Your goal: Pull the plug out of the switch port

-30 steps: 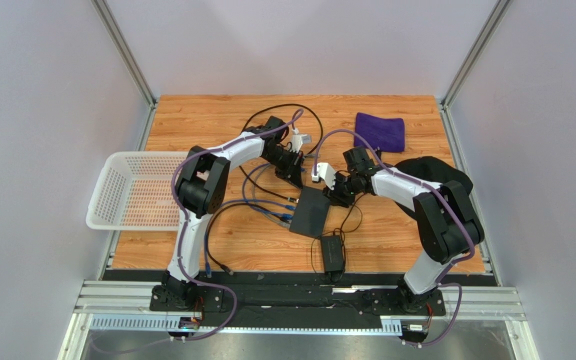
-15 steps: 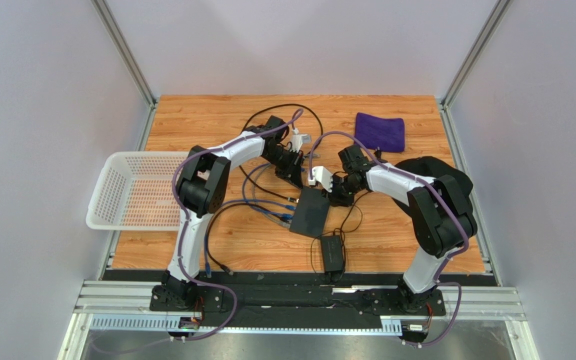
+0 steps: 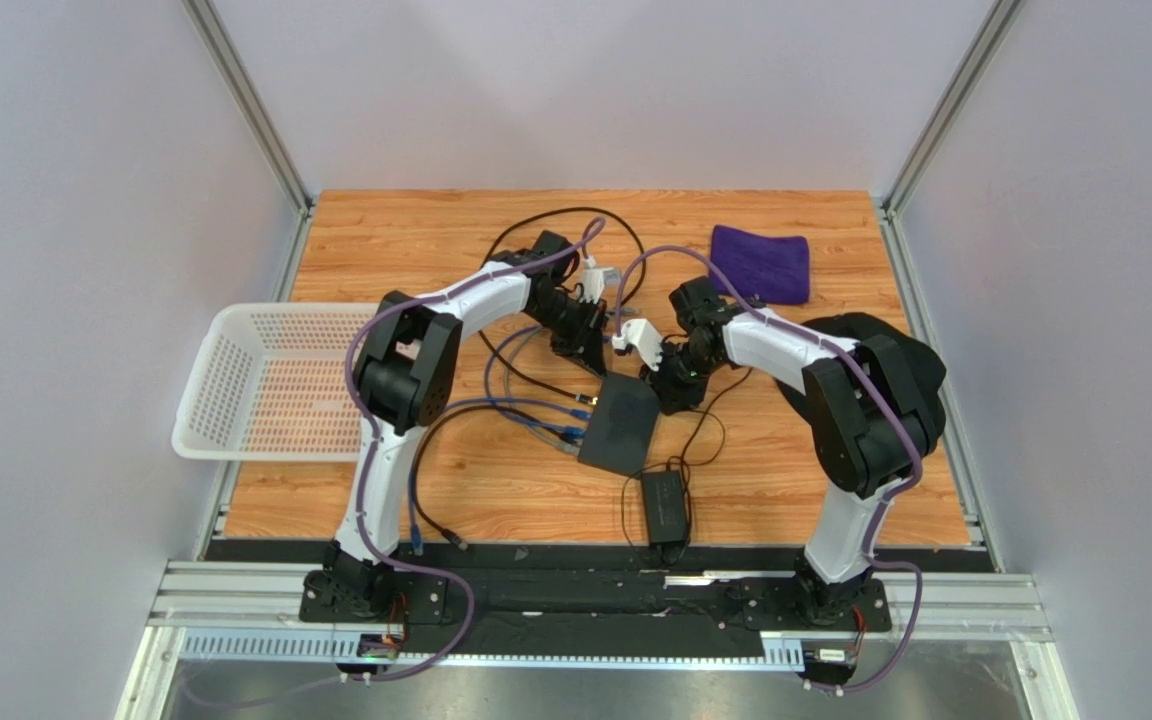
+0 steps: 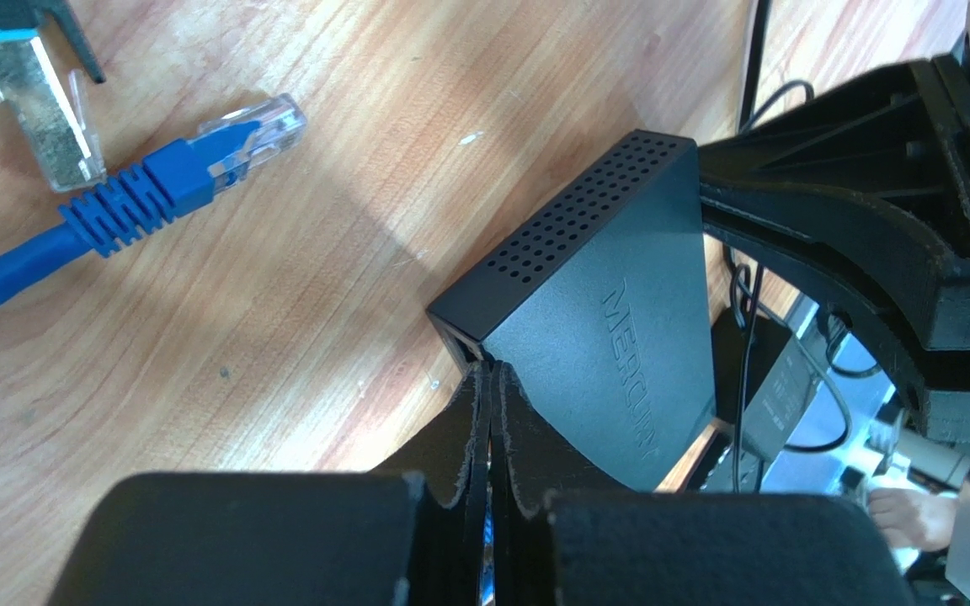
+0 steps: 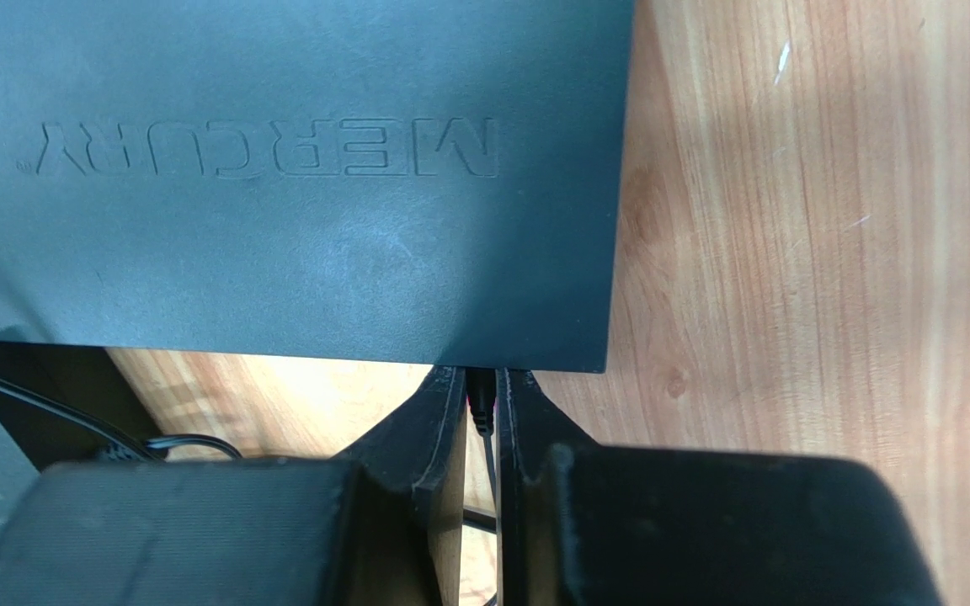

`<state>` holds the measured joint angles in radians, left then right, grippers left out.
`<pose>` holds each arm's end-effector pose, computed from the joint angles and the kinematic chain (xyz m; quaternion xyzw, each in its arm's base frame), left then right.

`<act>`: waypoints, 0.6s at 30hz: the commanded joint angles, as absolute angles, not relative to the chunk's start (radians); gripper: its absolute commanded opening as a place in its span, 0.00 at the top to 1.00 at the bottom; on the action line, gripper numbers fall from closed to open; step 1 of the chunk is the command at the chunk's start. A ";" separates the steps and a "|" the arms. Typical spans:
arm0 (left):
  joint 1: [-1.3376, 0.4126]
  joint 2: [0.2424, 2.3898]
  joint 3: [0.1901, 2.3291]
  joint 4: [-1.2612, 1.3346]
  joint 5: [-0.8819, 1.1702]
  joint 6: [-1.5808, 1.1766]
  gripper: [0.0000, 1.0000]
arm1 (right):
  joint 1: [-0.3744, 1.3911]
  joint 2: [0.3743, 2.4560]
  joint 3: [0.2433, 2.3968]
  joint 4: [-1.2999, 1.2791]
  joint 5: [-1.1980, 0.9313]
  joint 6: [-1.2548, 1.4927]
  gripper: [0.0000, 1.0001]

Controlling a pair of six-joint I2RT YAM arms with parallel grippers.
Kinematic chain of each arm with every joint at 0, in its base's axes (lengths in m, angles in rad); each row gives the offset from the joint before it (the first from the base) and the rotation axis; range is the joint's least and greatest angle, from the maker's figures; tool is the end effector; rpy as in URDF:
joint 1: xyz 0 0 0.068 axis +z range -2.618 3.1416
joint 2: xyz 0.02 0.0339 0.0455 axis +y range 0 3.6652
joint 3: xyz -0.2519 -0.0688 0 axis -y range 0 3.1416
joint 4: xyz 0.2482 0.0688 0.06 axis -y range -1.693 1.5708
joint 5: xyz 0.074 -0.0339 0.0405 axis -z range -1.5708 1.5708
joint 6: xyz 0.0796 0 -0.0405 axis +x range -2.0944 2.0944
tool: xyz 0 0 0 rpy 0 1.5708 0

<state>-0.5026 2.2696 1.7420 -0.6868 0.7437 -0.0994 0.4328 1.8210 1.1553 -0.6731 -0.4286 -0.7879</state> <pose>0.3885 -0.2751 0.1090 0.2467 0.8854 -0.3905 0.0517 0.3023 0.1761 0.1090 -0.5764 0.7812 0.1879 0.1486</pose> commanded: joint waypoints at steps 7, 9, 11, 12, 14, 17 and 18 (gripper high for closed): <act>-0.430 2.045 1.625 -0.630 0.384 -0.296 1.00 | 0.430 1.862 1.203 -0.673 -0.499 -0.663 1.00; -0.405 1.993 1.539 -0.602 0.403 -0.269 1.00 | 0.426 1.867 1.206 -0.673 -0.500 -0.660 1.00; -0.405 1.895 1.409 -0.484 0.477 -0.221 1.00 | 0.426 1.876 1.218 -0.673 -0.502 -0.660 1.00; -0.411 1.860 1.361 -0.429 0.503 -0.213 1.00 | 0.426 1.882 1.223 -0.673 -0.505 -0.660 1.00; -0.431 1.770 1.239 -0.283 0.526 -0.172 1.00 | 0.426 1.899 1.242 -0.676 -0.503 -0.654 1.00; -0.489 1.694 1.137 -0.163 0.490 -0.106 1.00 | 0.426 1.931 1.284 -0.709 -0.500 -0.650 1.00; -0.517 1.674 1.117 -0.138 0.485 -0.094 1.00 | 0.426 1.939 1.296 -0.721 -0.509 -0.652 1.00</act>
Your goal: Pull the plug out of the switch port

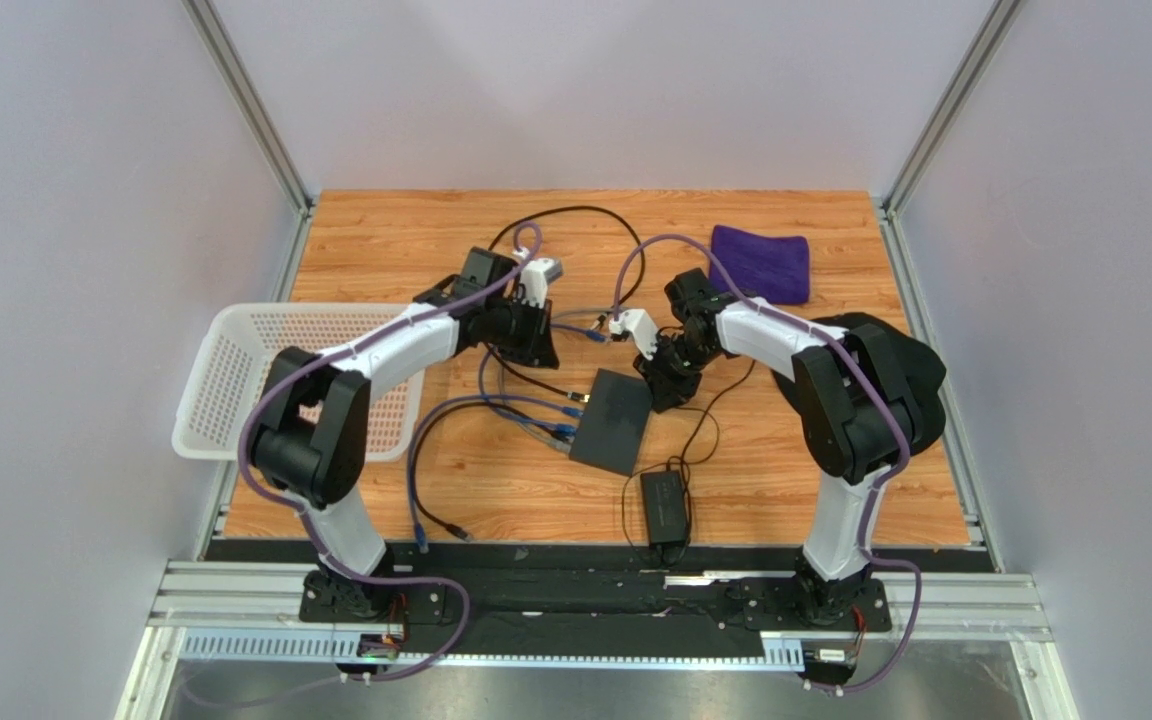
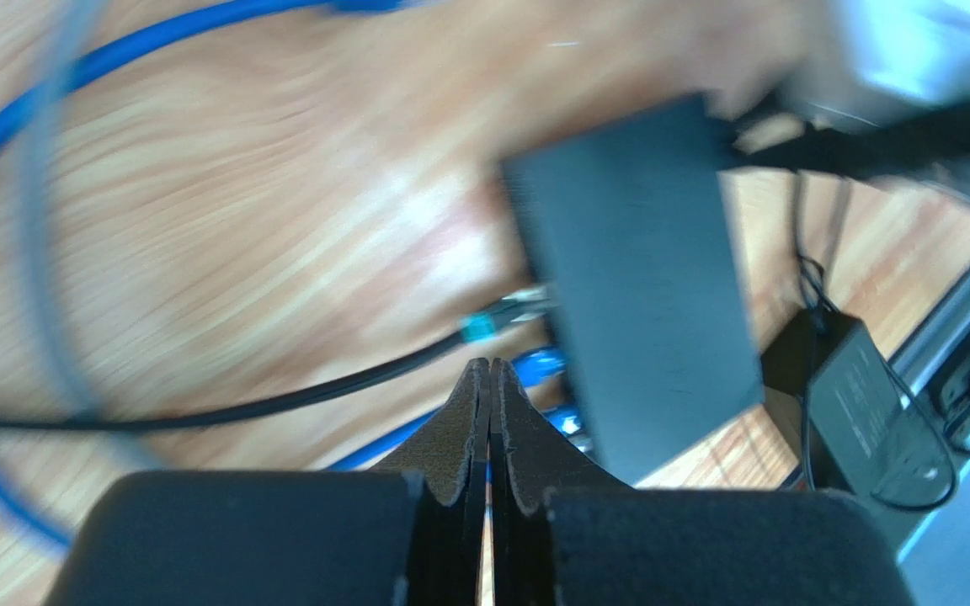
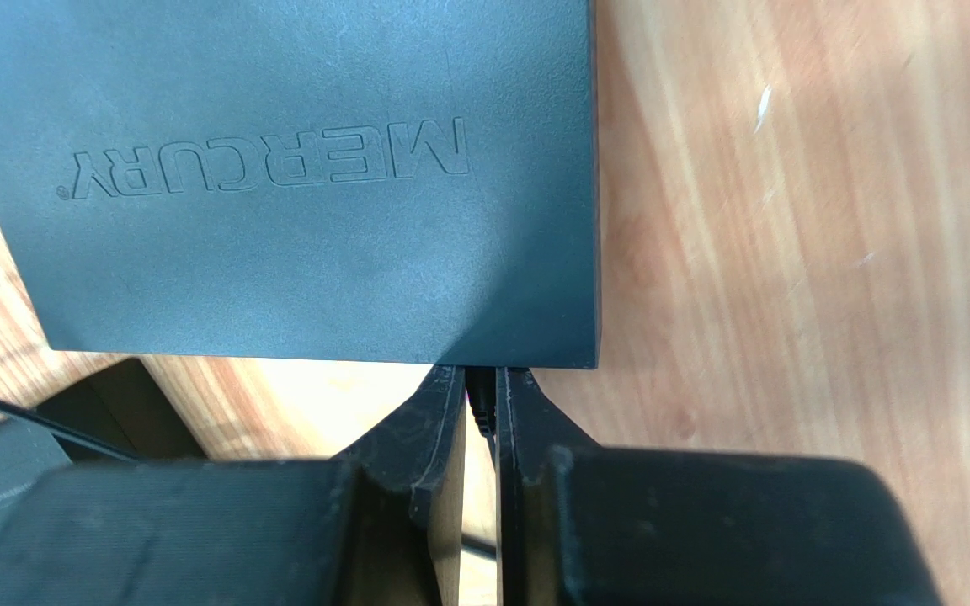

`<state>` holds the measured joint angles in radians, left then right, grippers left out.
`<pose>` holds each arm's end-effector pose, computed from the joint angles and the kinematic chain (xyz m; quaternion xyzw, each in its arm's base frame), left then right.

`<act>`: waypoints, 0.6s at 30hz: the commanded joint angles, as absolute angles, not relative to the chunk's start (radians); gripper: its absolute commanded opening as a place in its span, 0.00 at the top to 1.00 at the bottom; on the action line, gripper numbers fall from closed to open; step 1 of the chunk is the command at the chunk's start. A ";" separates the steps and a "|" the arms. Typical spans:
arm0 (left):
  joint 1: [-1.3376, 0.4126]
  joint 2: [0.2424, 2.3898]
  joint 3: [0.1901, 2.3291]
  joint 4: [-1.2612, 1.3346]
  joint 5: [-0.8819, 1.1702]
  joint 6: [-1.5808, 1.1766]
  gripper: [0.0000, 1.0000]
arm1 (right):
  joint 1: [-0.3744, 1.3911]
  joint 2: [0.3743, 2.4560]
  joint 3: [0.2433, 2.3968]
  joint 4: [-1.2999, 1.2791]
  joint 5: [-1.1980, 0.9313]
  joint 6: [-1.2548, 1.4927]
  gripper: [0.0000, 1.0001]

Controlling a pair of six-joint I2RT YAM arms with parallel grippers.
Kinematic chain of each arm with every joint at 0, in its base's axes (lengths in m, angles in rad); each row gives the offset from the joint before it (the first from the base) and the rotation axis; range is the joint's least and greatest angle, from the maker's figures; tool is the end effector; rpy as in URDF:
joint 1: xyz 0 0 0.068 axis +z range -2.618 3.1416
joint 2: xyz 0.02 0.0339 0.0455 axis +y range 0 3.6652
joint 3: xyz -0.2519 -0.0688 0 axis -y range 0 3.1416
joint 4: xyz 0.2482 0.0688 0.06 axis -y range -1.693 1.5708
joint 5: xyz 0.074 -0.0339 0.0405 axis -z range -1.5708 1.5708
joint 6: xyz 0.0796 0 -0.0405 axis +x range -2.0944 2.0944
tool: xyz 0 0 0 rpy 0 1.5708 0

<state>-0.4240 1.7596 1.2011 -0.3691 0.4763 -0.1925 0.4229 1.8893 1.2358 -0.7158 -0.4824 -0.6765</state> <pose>0.3463 -0.1963 0.1645 0.1805 0.9072 -0.3065 0.2248 0.3144 0.1820 0.1079 -0.5252 0.8112 0.2234 0.1269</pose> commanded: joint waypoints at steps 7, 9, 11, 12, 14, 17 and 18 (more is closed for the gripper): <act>-0.598 1.686 1.048 -0.068 0.413 -0.081 1.00 | 0.426 2.013 1.371 -0.830 -0.554 -0.653 1.00; -0.610 1.707 1.054 -0.066 0.399 -0.086 1.00 | 0.427 2.023 1.385 -0.838 -0.552 -0.650 1.00; -0.627 1.723 1.063 -0.066 0.376 -0.090 1.00 | 0.425 2.026 1.390 -0.842 -0.552 -0.646 1.00; -0.633 1.735 1.066 -0.081 0.356 -0.091 1.00 | 0.426 2.032 1.393 -0.845 -0.554 -0.643 1.00; -0.655 1.741 1.077 -0.115 0.211 -0.116 1.00 | 0.426 2.036 1.396 -0.854 -0.554 -0.641 1.00; -0.655 1.737 1.049 -0.117 0.157 -0.141 1.00 | 0.426 2.049 1.402 -0.868 -0.542 -0.630 1.00; -0.655 1.735 1.042 -0.111 0.149 -0.143 1.00 | 0.425 2.051 1.405 -0.871 -0.543 -0.626 1.00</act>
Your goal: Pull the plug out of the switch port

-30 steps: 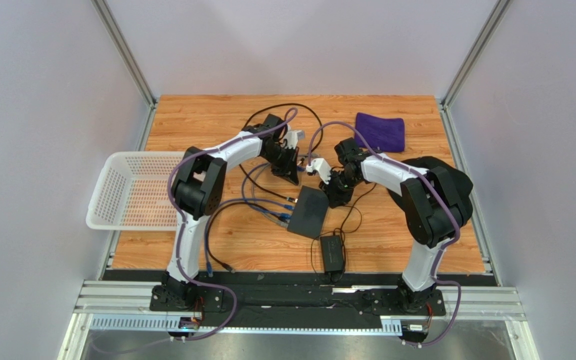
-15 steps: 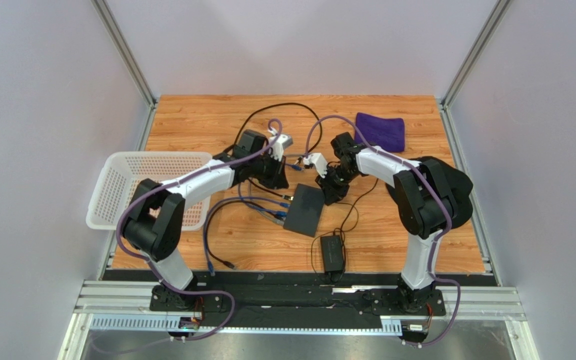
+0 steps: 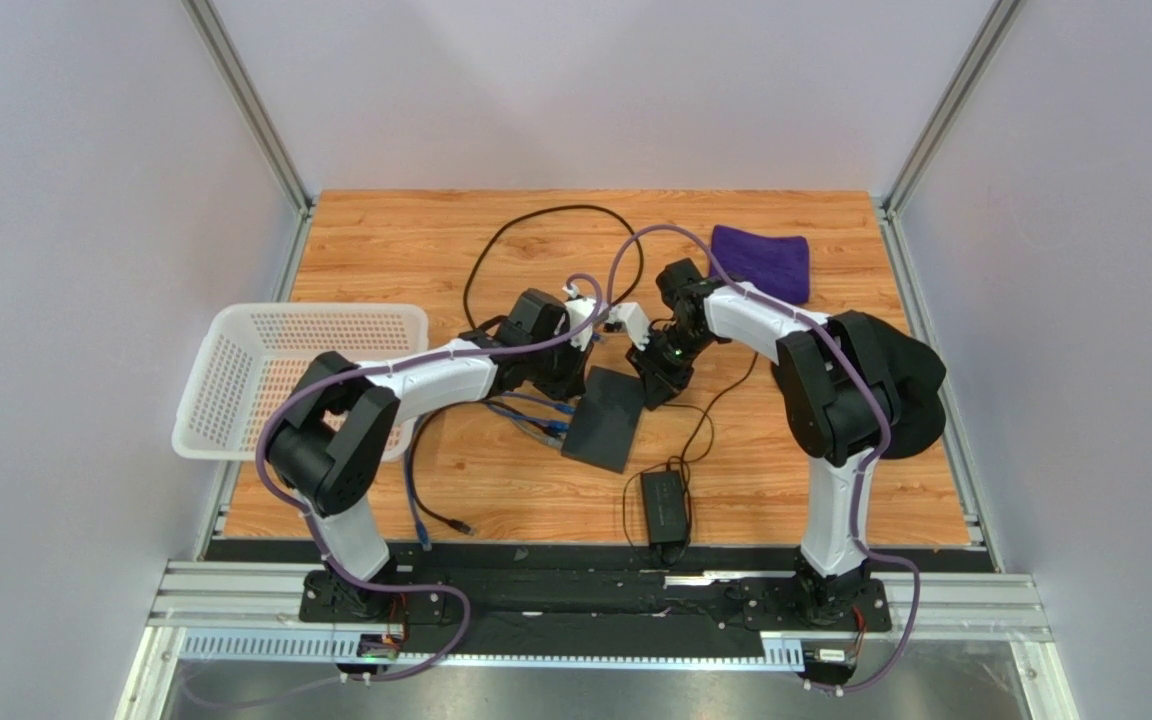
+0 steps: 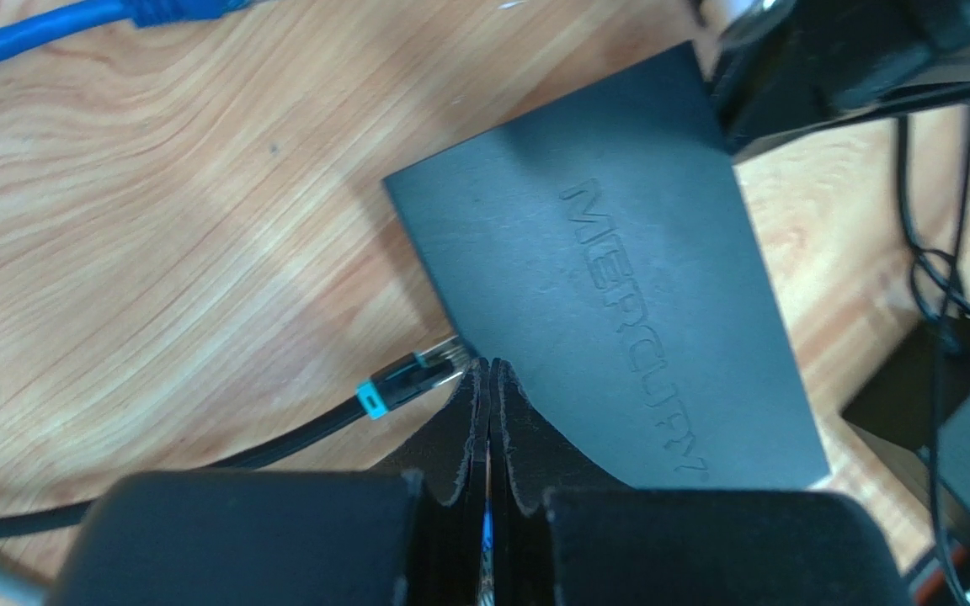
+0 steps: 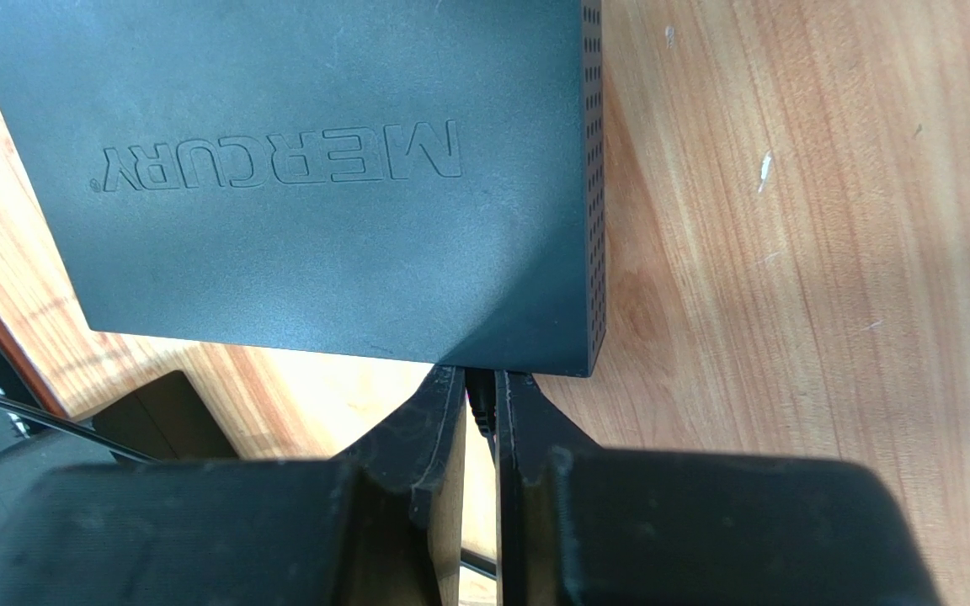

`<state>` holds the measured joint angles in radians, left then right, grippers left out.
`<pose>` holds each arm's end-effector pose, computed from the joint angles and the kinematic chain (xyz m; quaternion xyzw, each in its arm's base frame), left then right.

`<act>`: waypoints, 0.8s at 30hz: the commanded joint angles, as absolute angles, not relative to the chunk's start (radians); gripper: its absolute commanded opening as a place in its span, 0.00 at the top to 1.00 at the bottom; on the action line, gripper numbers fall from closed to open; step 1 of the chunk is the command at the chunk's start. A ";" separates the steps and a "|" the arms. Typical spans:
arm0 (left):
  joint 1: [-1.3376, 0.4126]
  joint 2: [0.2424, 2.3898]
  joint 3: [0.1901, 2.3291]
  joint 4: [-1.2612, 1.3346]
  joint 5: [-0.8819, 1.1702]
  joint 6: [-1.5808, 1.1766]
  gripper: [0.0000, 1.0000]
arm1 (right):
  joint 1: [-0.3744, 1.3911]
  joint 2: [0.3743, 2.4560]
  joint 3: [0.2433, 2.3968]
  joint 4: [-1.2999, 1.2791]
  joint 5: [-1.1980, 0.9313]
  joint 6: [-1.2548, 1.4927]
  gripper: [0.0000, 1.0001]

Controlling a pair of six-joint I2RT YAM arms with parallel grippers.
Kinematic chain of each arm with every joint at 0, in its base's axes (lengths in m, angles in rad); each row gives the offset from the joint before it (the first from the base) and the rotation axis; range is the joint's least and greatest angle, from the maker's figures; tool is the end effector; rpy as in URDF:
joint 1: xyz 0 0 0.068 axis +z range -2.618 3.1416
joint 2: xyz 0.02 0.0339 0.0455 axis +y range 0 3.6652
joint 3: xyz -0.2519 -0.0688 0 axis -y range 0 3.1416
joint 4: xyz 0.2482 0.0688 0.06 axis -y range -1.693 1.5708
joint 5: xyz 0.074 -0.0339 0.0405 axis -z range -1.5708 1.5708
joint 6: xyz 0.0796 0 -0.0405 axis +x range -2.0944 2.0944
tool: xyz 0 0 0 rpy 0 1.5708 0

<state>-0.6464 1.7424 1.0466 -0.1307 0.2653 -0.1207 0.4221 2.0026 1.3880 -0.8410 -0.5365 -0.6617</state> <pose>0.3021 -0.2541 0.1377 0.2864 0.8792 -0.2491 0.2881 0.3292 0.1925 0.1067 -0.5096 0.8169 0.2561 0.0867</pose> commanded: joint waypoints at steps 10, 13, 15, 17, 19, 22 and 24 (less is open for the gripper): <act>-0.661 1.707 0.943 -0.069 0.183 -0.170 1.00 | 0.426 2.098 1.443 -0.922 -0.569 -0.572 1.00; -0.661 1.648 0.933 -0.109 0.166 -0.186 1.00 | 0.428 2.100 1.453 -0.928 -0.577 -0.566 1.00; -0.661 1.589 0.920 -0.141 0.178 -0.180 1.00 | 0.428 2.100 1.457 -0.931 -0.577 -0.565 1.00; -0.661 1.537 0.910 -0.149 0.205 -0.170 1.00 | 0.428 2.105 1.460 -0.933 -0.569 -0.565 1.00; -0.663 1.510 0.899 -0.137 0.343 -0.152 1.00 | 0.426 2.108 1.462 -0.933 -0.561 -0.568 1.00; -0.701 1.531 0.910 -0.112 0.456 -0.098 1.00 | 0.428 2.120 1.465 -0.936 -0.548 -0.568 1.00; -0.709 1.586 0.952 -0.143 0.469 -0.090 1.00 | 0.428 2.128 1.468 -0.936 -0.545 -0.560 1.00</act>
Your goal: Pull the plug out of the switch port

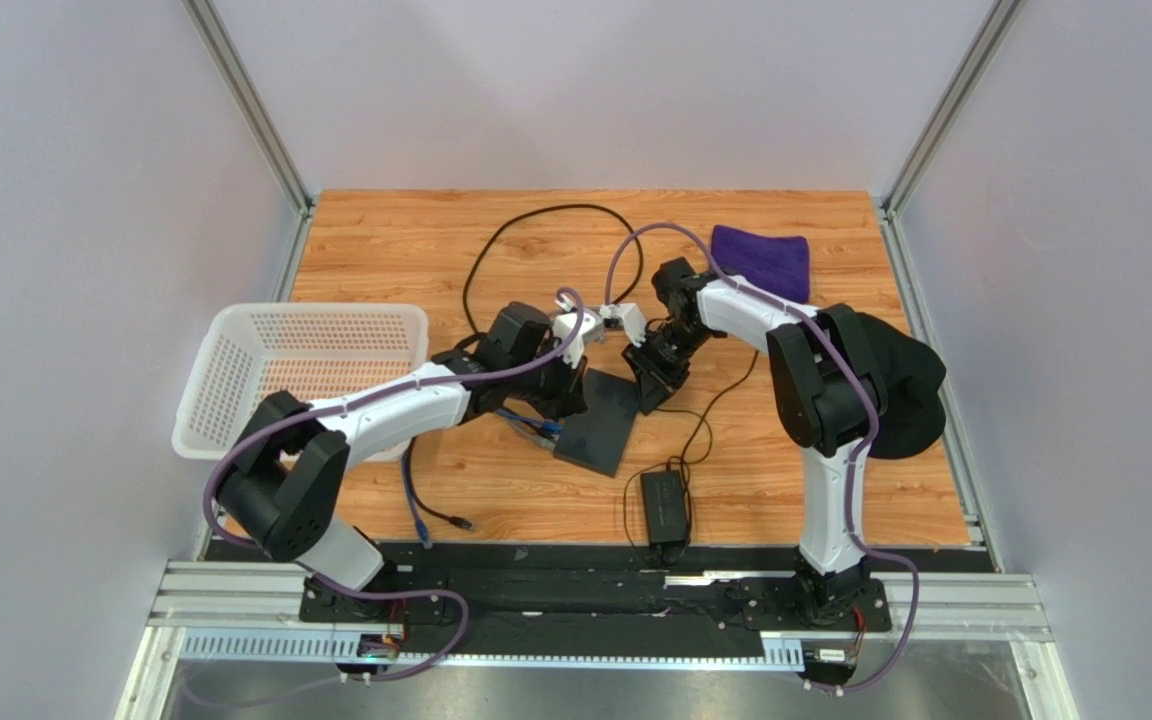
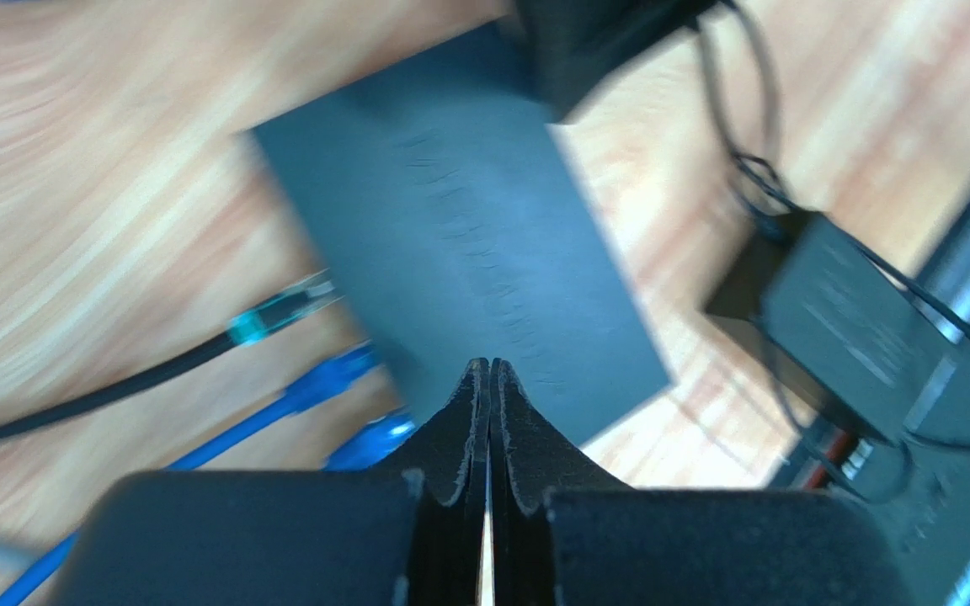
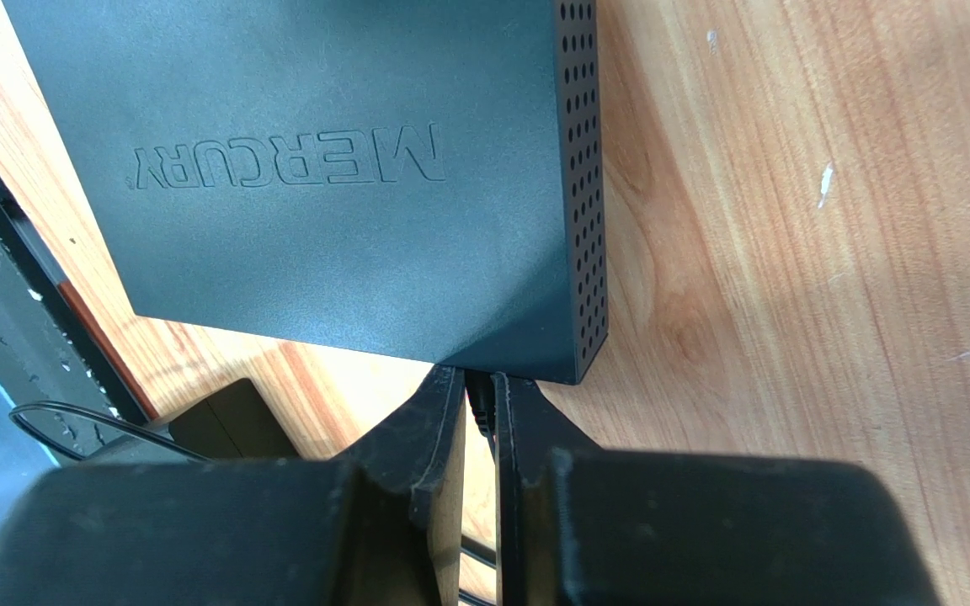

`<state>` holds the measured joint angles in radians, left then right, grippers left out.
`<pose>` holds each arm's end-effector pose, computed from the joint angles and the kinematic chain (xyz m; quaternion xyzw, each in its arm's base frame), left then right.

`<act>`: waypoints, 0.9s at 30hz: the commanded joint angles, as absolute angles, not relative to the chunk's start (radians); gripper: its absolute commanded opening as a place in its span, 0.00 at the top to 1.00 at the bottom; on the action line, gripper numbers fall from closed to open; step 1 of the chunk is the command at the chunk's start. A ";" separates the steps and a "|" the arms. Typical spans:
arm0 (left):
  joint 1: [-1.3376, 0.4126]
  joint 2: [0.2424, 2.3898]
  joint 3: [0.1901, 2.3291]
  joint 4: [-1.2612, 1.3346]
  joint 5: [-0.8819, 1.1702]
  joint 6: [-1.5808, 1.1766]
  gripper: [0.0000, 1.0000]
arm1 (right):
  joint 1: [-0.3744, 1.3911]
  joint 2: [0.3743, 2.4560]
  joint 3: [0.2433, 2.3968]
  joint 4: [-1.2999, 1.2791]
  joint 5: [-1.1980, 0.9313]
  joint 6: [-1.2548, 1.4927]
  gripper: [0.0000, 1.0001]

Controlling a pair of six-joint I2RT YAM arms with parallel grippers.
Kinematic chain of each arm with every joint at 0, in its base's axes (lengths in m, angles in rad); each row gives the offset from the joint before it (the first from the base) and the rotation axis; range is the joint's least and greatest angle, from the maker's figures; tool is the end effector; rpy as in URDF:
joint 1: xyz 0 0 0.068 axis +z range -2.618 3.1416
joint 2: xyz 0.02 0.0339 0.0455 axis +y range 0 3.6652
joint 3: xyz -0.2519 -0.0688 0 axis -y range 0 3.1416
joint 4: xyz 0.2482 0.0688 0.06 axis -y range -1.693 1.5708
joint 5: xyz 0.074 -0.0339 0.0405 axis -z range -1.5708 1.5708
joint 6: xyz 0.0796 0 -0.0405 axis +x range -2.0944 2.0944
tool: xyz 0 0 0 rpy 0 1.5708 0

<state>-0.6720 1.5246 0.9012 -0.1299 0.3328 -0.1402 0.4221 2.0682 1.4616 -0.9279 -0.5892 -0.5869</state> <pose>0.2607 -0.2406 0.1669 0.3013 0.8558 -0.2945 0.3000 0.3316 0.1974 0.1026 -0.4671 0.8350 0.2879 0.0412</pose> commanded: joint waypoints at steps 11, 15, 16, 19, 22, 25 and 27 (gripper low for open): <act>-0.713 1.785 1.028 -0.161 0.318 -0.130 1.00 | 0.428 2.135 1.470 -0.933 -0.485 -0.511 0.99; -0.713 1.822 1.022 -0.152 0.287 -0.107 1.00 | 0.428 2.135 1.463 -0.925 -0.462 -0.506 0.99; -0.712 1.831 1.023 -0.150 0.284 -0.100 1.00 | 0.428 2.132 1.459 -0.917 -0.424 -0.497 1.00; -0.712 1.850 1.045 -0.159 0.267 -0.088 1.00 | 0.428 2.114 1.447 -0.899 -0.379 -0.488 0.98; -0.713 1.870 1.091 -0.187 0.262 -0.065 1.00 | 0.429 2.076 1.402 -0.841 -0.319 -0.454 0.99; -0.712 1.879 1.115 -0.189 0.267 -0.040 1.00 | 0.428 2.049 1.362 -0.801 -0.319 -0.454 0.99; -0.713 1.882 1.118 -0.187 0.259 -0.031 1.00 | 0.430 2.034 1.344 -0.778 -0.318 -0.468 0.99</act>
